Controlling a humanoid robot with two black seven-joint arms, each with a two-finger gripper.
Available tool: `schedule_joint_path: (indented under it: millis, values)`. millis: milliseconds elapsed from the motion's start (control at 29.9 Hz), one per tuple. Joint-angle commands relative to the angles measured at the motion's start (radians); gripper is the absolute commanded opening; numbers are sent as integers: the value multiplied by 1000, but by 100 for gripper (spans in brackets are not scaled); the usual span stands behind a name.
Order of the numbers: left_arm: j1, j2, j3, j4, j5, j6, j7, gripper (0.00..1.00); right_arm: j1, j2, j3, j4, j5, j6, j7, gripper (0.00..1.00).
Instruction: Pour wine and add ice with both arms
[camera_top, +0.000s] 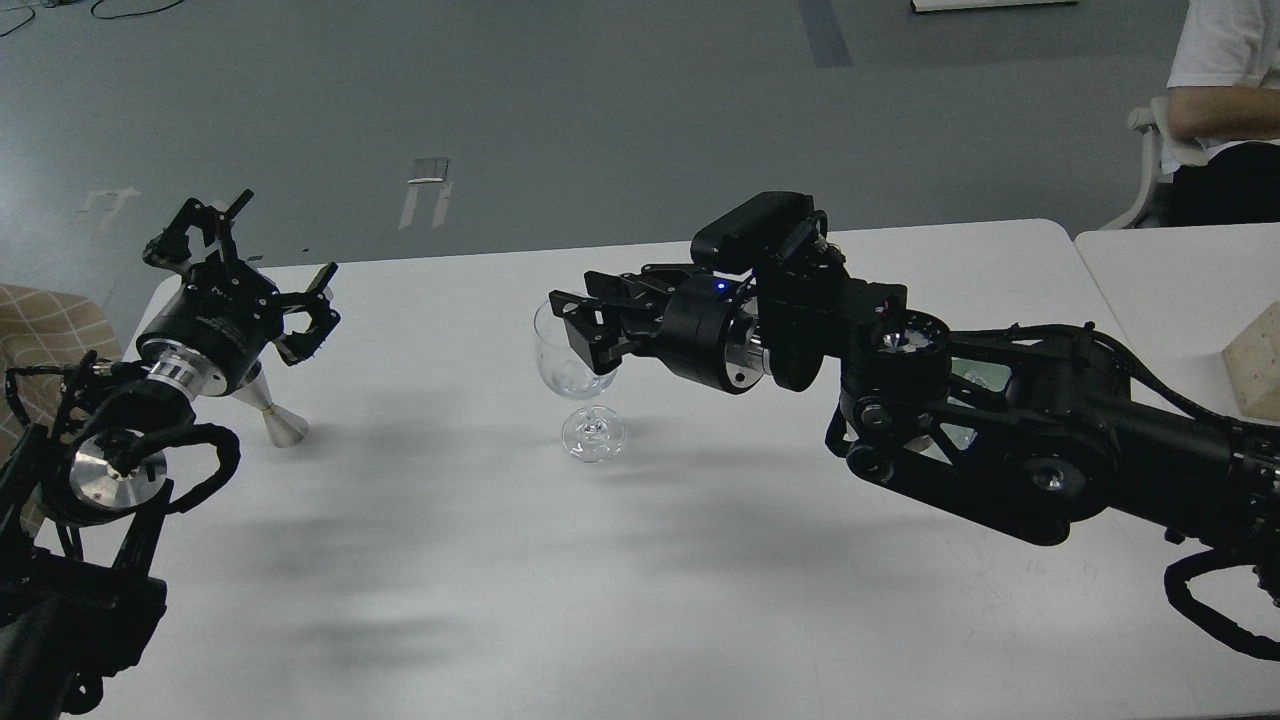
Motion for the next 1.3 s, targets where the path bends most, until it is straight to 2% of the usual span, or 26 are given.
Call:
schedule_joint_path:
  millis: [0, 201, 334, 401, 435, 468, 702, 869, 1003, 1170, 1270]
  values:
    - [0, 0, 0, 0, 0, 0, 0, 98, 0, 0, 3, 1, 1, 0, 0, 48]
    - [1, 5, 0, -6, 0, 0, 0, 98, 1, 0, 11, 3, 1, -6, 0, 49]
    - [1, 8, -2, -9, 0, 0, 2, 98, 3, 2, 75, 7, 5, -12, 0, 56]
    - [1, 9, -2, -9, 0, 2, 2, 98, 1, 2, 141, 7, 9, -12, 0, 73]
    - [0, 9, -2, -9, 0, 0, 2, 98, -2, 6, 184, 7, 12, -12, 0, 96]
    - [-2, 9, -2, -9, 0, 0, 2, 98, -3, 15, 224, 4, 14, -12, 0, 100]
    - [-11, 6, 5, 0, -5, 0, 0, 98, -49, 26, 406, -2, 20, -28, 2, 100]
    - [-11, 0, 2, 2, -5, 2, -3, 98, -117, 84, 595, -67, 50, -118, 6, 100]
    - [-14, 2, -2, 3, -6, 2, -6, 98, -101, 132, 764, -212, 194, -134, 12, 100]
    - [-14, 2, -18, 3, -14, 0, -14, 98, -94, 123, 823, -284, 438, -134, 14, 100]
    - [-14, 0, -25, 3, -35, -4, -20, 98, -86, 107, 830, -324, 569, -143, 32, 100]
